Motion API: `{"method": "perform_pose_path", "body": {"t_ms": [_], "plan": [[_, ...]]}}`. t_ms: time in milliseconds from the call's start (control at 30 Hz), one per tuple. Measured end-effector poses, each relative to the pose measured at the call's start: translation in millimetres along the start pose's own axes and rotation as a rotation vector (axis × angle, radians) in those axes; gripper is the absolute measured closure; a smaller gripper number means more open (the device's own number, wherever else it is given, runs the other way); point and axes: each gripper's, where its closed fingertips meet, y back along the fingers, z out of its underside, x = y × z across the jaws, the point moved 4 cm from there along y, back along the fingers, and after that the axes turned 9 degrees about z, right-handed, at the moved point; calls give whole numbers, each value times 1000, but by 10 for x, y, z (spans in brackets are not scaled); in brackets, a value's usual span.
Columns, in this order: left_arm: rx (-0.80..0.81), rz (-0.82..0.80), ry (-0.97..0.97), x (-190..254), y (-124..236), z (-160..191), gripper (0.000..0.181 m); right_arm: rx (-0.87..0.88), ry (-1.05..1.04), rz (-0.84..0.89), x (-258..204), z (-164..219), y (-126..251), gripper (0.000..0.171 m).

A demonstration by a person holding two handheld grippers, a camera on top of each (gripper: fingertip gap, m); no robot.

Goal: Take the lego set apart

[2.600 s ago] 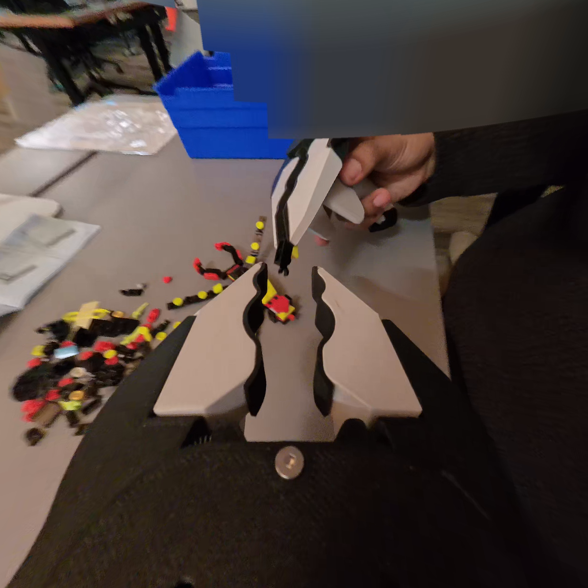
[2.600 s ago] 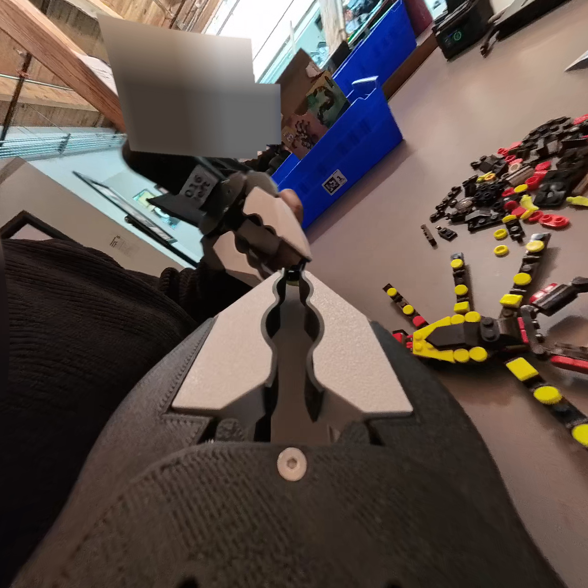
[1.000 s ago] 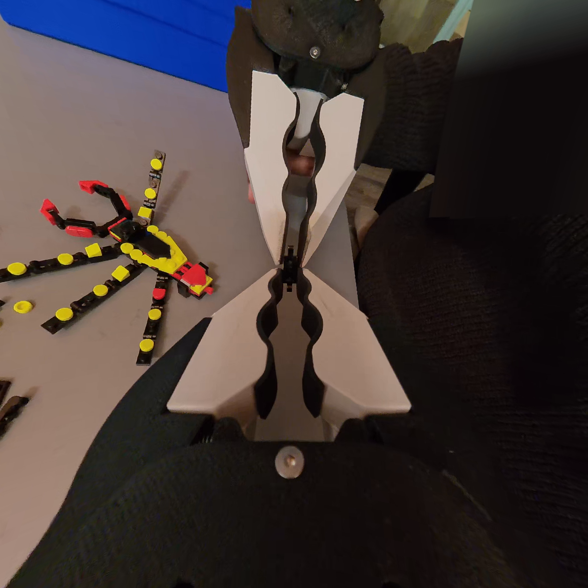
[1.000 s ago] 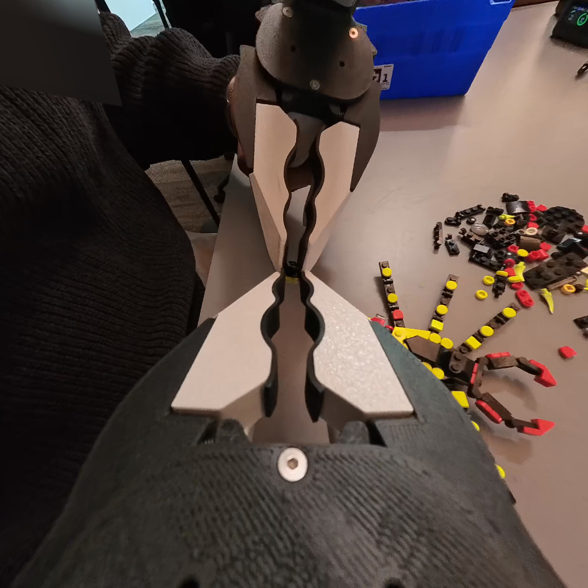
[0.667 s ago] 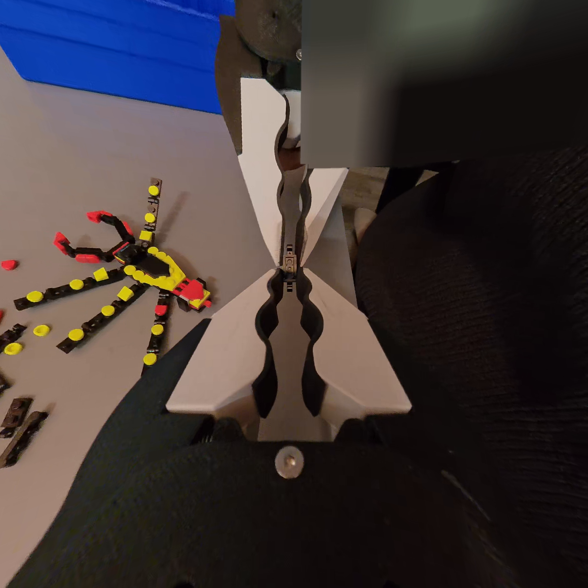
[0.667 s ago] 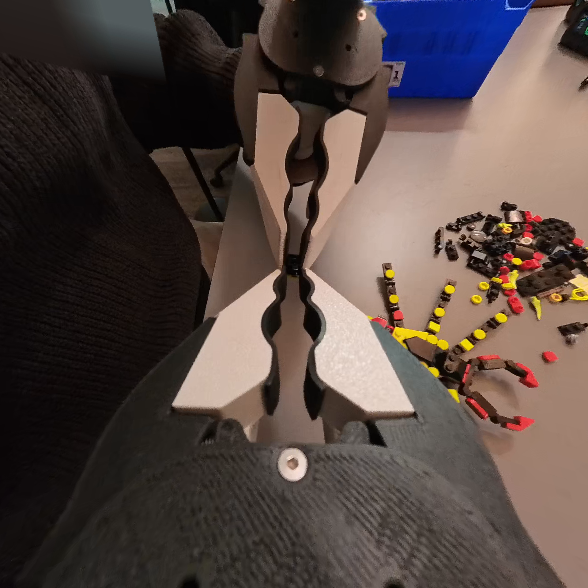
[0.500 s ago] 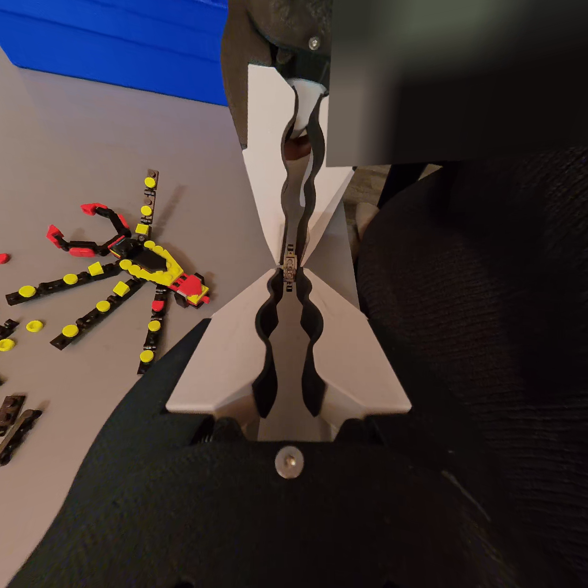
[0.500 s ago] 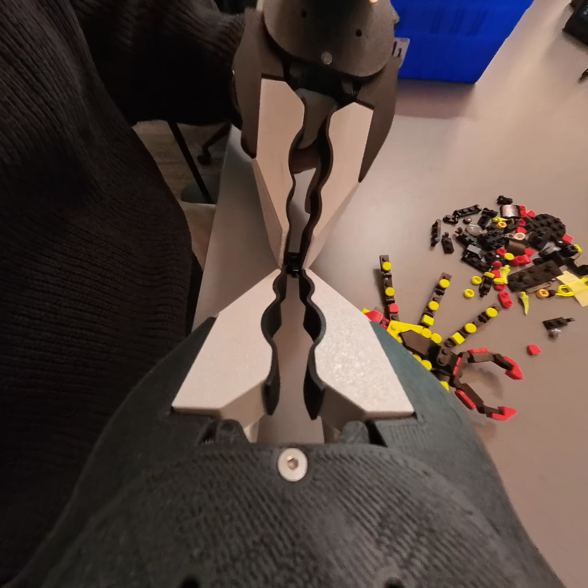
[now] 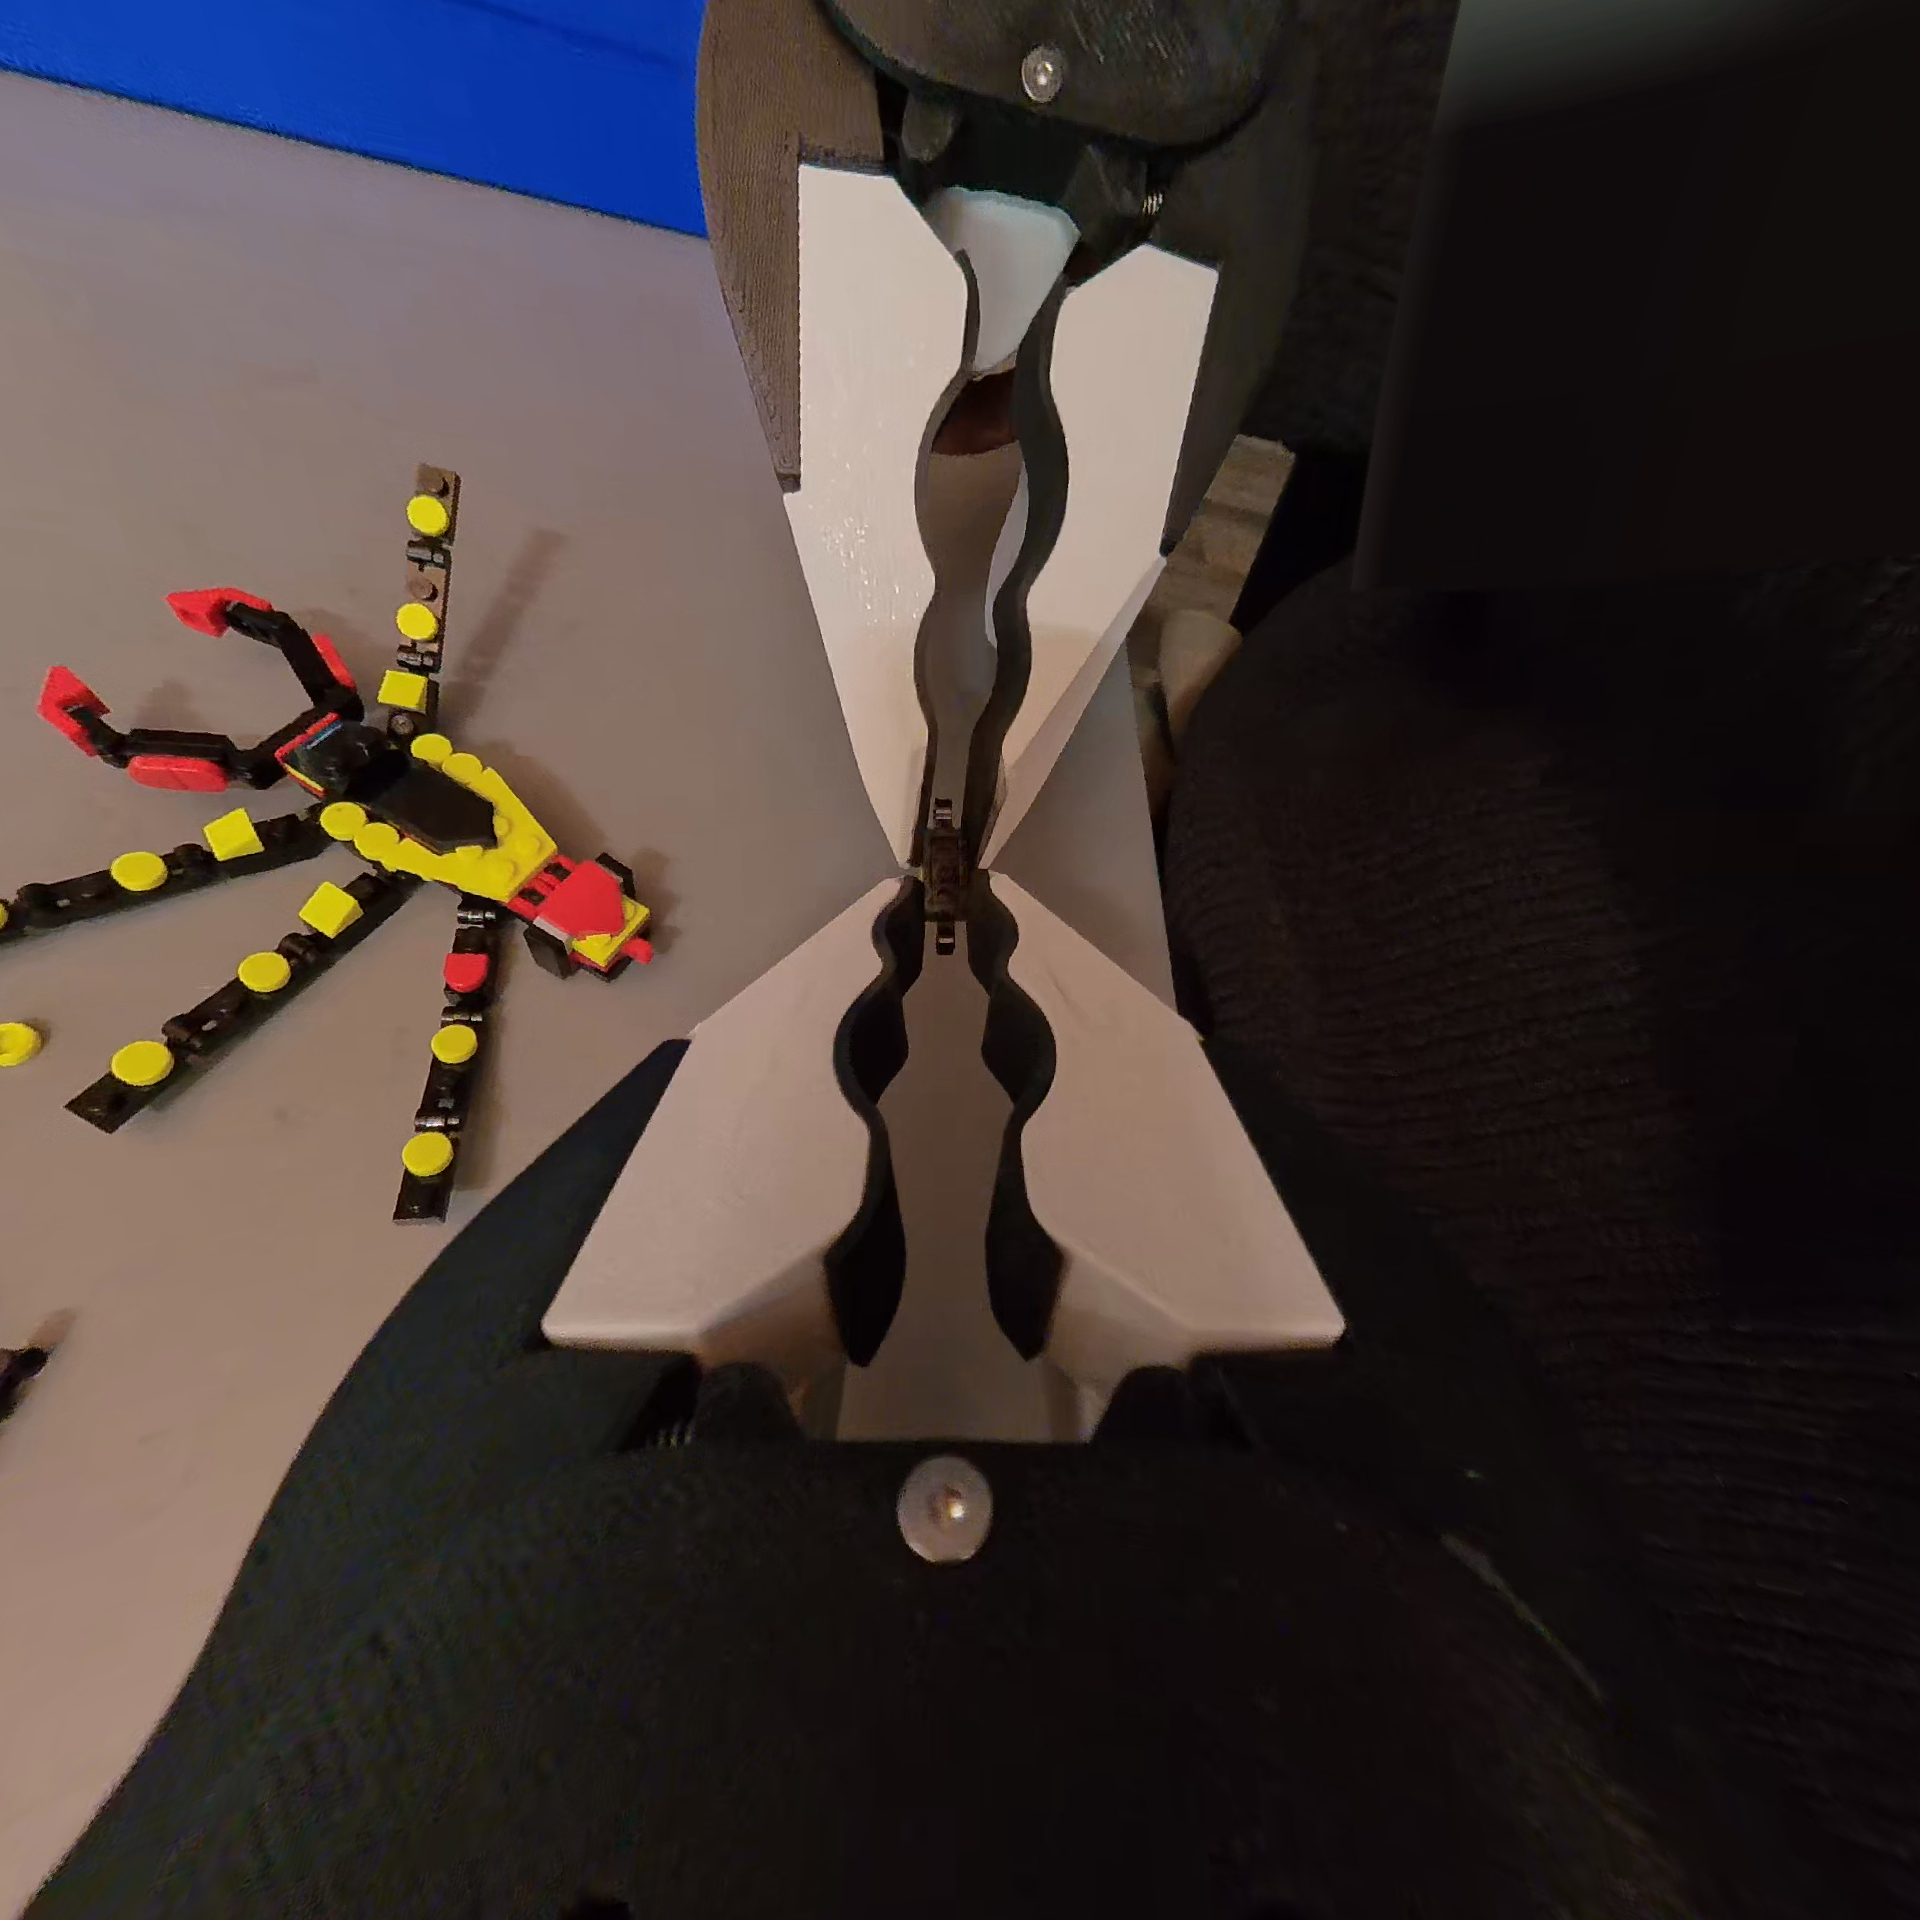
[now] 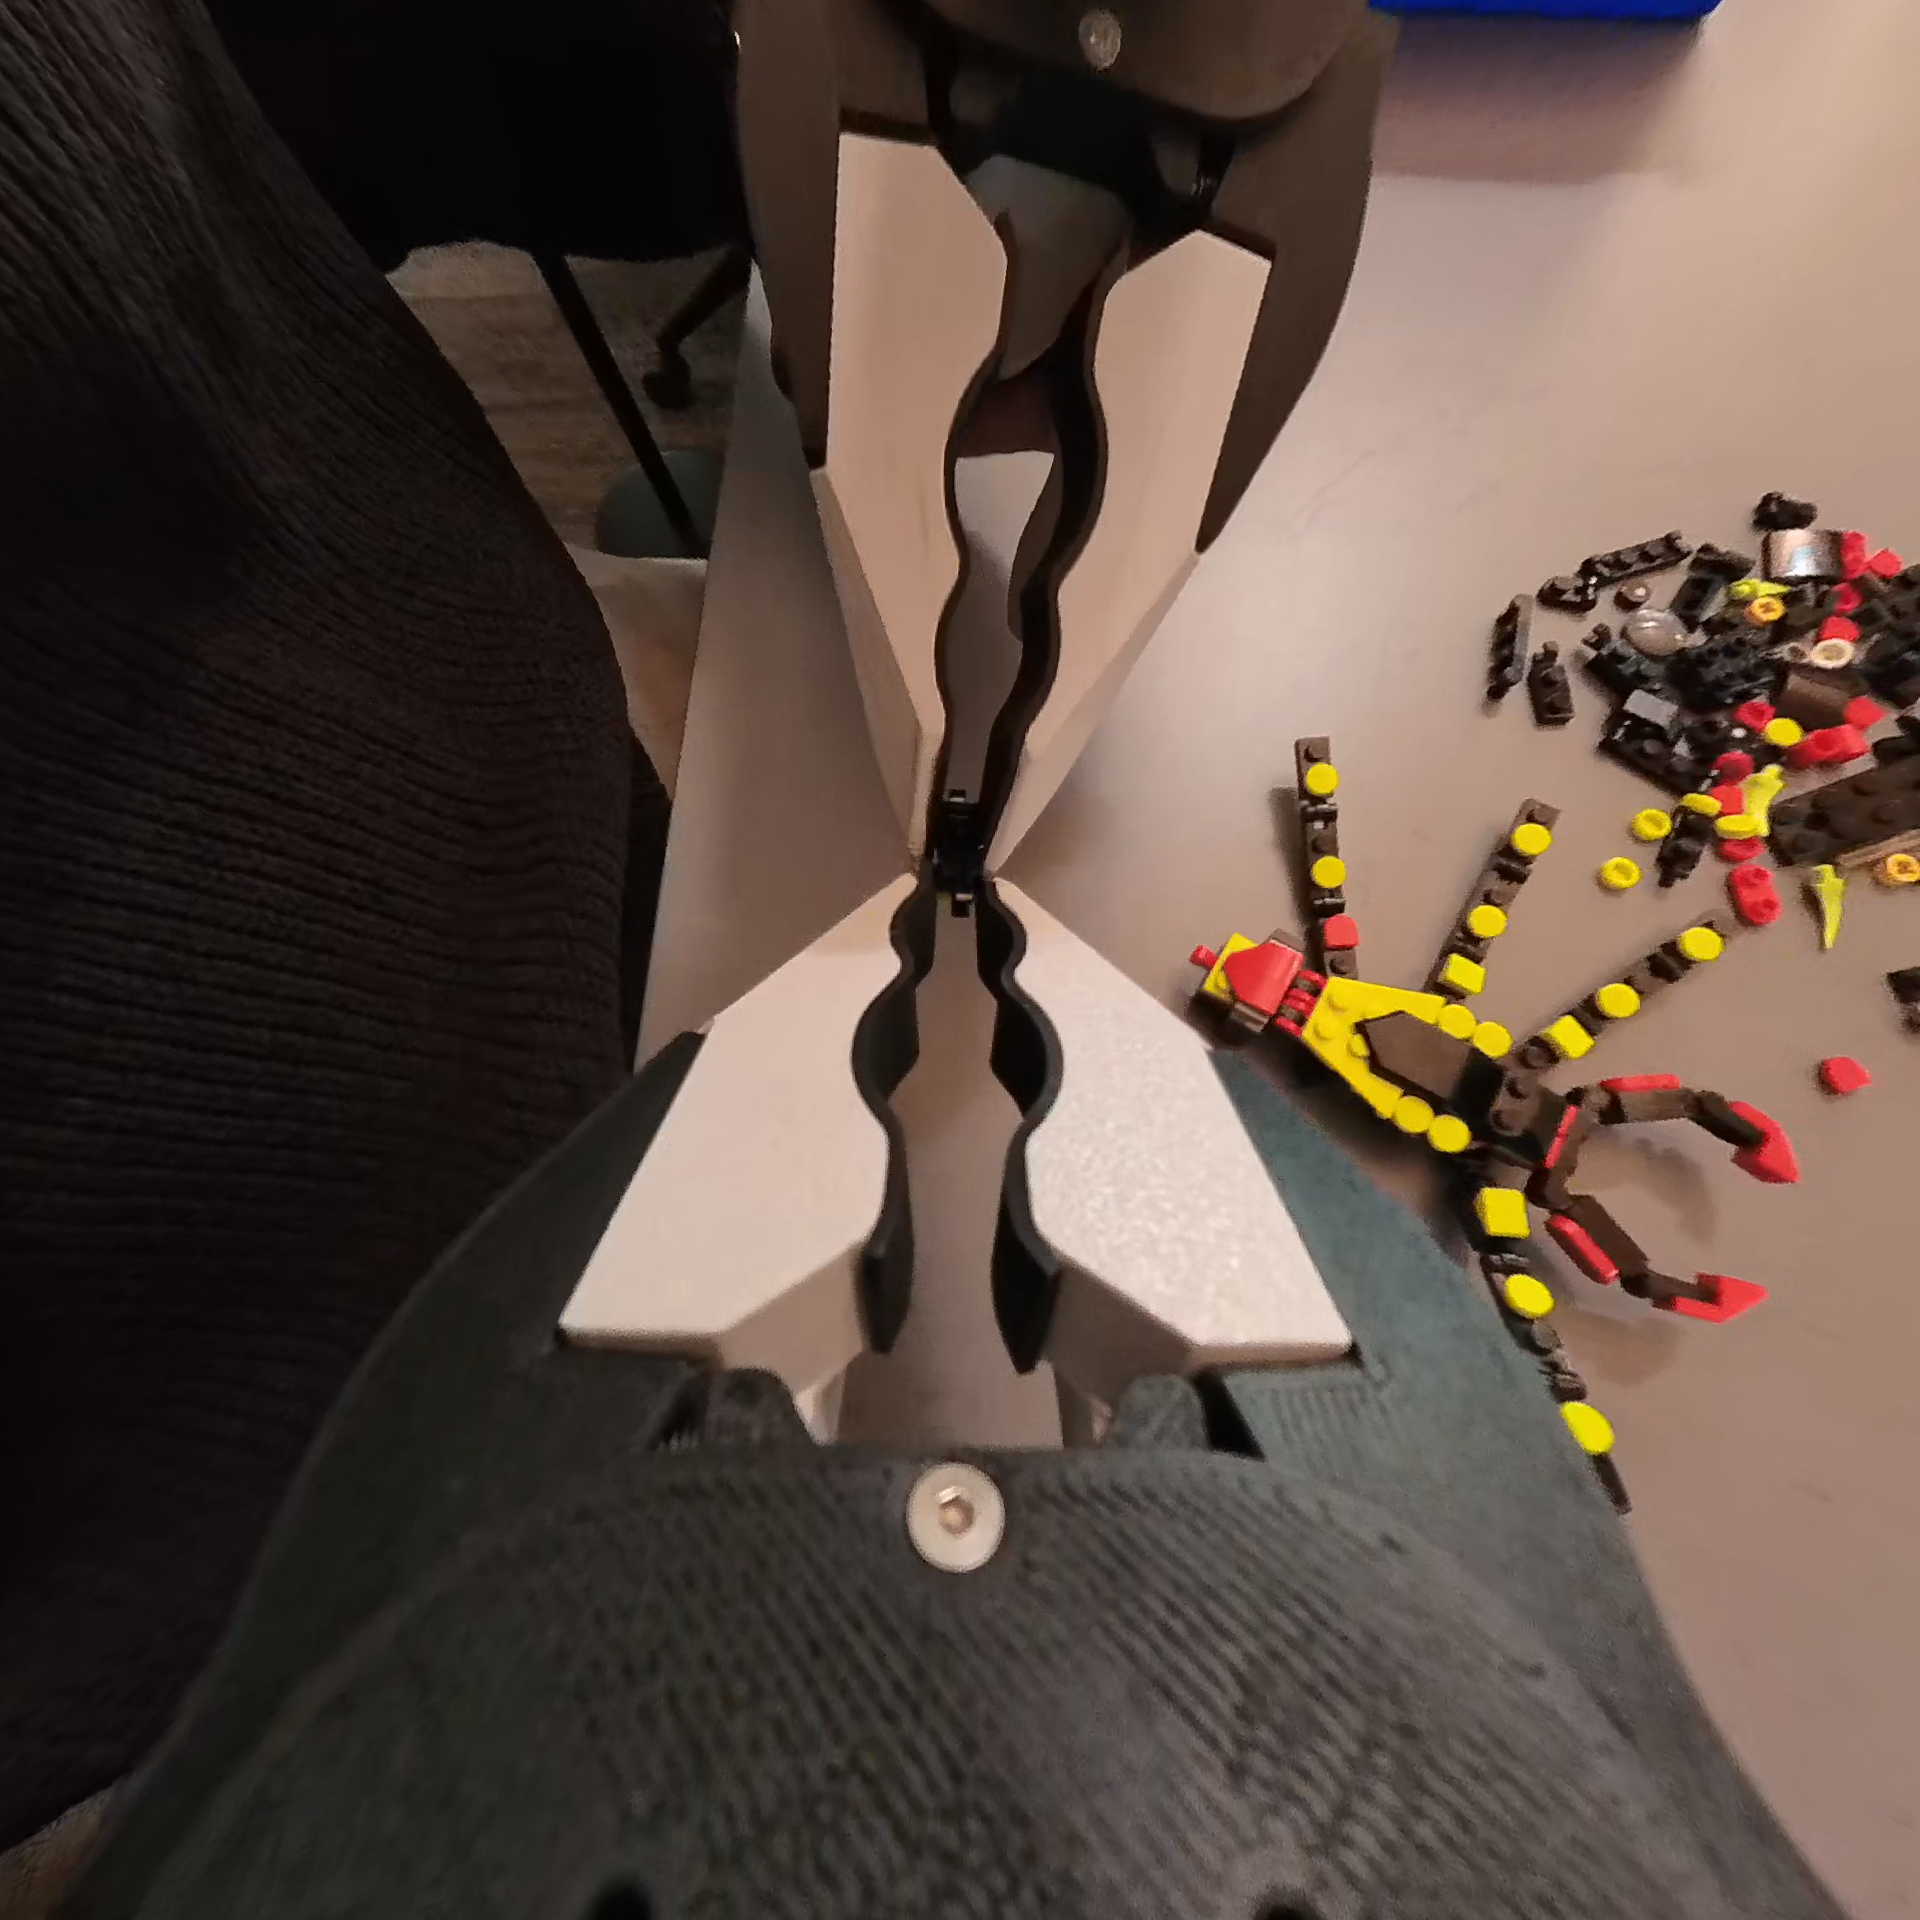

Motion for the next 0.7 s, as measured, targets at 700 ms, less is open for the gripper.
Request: {"method": "perform_pose_path", "body": {"t_ms": [700], "plan": [[242, 45, 157, -207, 218, -64, 174, 181, -145, 56, 273, -37, 99, 153]]}}
